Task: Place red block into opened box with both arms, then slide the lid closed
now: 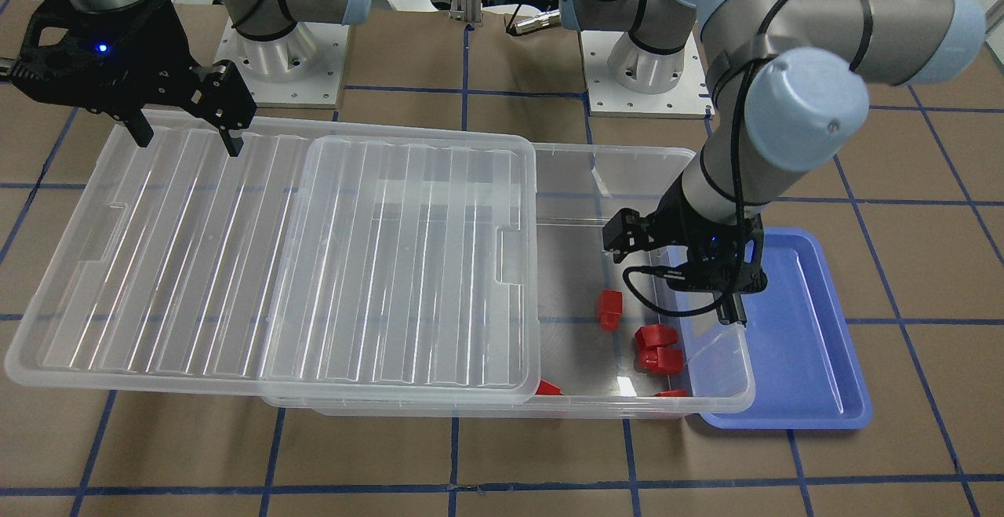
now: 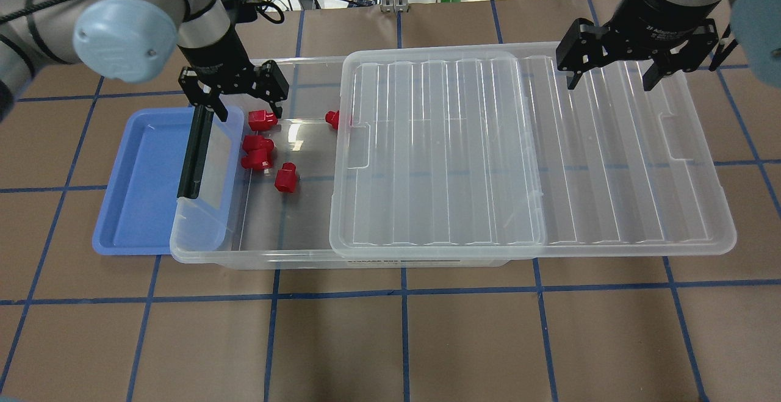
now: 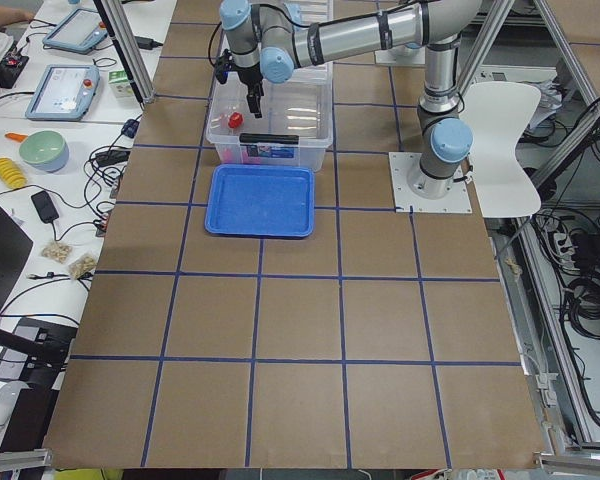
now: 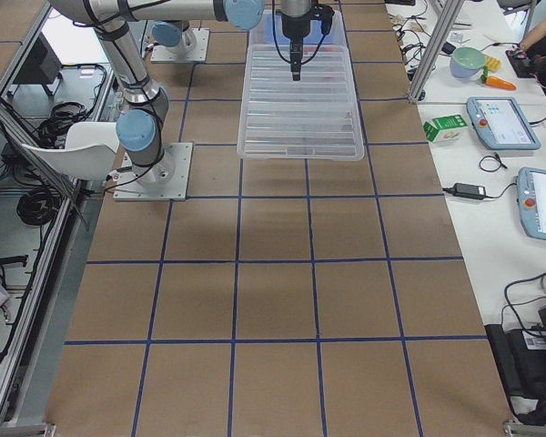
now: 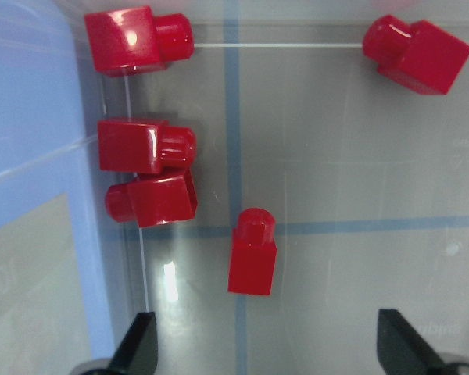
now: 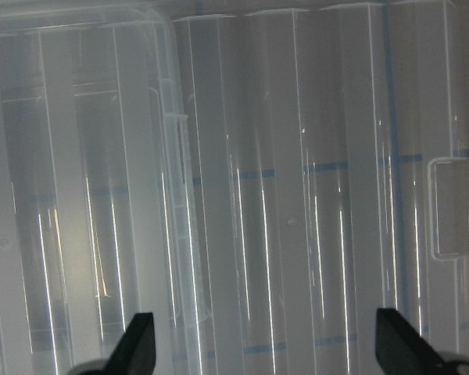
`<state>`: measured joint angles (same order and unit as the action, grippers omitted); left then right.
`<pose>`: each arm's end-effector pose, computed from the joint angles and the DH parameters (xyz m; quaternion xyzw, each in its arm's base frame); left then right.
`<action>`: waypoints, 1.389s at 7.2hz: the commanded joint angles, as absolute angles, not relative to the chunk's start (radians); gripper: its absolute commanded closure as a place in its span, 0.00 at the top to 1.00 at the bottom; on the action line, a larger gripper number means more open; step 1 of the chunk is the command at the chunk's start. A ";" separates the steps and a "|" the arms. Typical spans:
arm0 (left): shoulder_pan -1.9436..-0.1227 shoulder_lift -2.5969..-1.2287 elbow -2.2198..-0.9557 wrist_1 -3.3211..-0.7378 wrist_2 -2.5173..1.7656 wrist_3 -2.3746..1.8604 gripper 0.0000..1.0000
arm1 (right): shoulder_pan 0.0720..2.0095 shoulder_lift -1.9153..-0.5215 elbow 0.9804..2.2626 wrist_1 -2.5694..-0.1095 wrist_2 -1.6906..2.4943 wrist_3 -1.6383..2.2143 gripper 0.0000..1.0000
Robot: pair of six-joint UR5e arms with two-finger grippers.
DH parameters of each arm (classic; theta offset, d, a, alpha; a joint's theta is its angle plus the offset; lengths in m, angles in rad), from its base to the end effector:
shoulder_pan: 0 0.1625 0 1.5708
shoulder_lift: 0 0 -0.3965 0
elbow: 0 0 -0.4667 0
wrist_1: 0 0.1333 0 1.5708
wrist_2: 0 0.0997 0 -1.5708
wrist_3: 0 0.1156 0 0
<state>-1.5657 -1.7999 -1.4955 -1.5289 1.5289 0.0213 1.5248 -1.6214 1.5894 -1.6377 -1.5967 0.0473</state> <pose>-0.1349 -0.6381 0.3512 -0.0069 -0.9982 -0.0556 0.0216 0.1046 -0.5624 0.4683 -0.0472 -0.9976 0.0494 0.0129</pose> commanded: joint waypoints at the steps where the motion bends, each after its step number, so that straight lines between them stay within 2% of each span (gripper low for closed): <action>1: -1.565 -1.665 -1.462 -1.699 1.528 0.021 1.00 | 1.525 -1.621 1.589 -1.638 -1.597 0.048 1.00; 3: -1.563 -1.582 -1.476 -1.726 1.538 0.005 1.00 | 1.525 -1.621 1.589 -1.637 -1.597 0.048 1.00; 6: -1.563 -1.543 -1.543 -1.726 1.542 0.020 1.00 | 1.525 -1.621 1.589 -1.637 -1.597 0.048 1.00; 10: -1.559 -1.534 -1.548 -1.720 1.542 0.021 1.00 | 1.525 -1.621 1.589 -1.637 -1.597 0.048 1.00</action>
